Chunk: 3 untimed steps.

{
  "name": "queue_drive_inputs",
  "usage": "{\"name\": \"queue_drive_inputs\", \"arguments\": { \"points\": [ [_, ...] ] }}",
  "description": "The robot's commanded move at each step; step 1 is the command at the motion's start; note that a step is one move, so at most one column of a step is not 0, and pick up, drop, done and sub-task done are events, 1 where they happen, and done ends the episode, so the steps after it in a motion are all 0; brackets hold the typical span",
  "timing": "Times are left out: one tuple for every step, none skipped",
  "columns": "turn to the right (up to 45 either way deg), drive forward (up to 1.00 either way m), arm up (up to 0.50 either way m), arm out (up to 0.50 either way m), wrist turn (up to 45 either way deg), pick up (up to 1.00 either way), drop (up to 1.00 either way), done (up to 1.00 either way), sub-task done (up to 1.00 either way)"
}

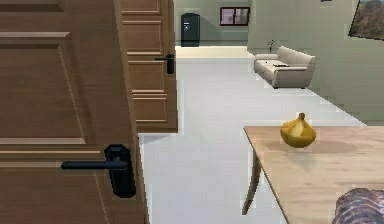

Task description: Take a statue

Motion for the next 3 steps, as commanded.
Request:
{"name": "queue_drive_inputs", "arguments": {
  "points": [
    [0.0, 0.00, 0.00, 0.00, 45.0, 0.00, 0.00, 0.00, 0.00],
    [0.0, 0.00, 0.00, 0.00, 45.0, 0.00, 0.00, 0.00, 0.00],
    [0.0, 0.00, 0.00, 0.00, 3.0, 0.00, 0.00, 0.00, 0.00]
  ]
}}
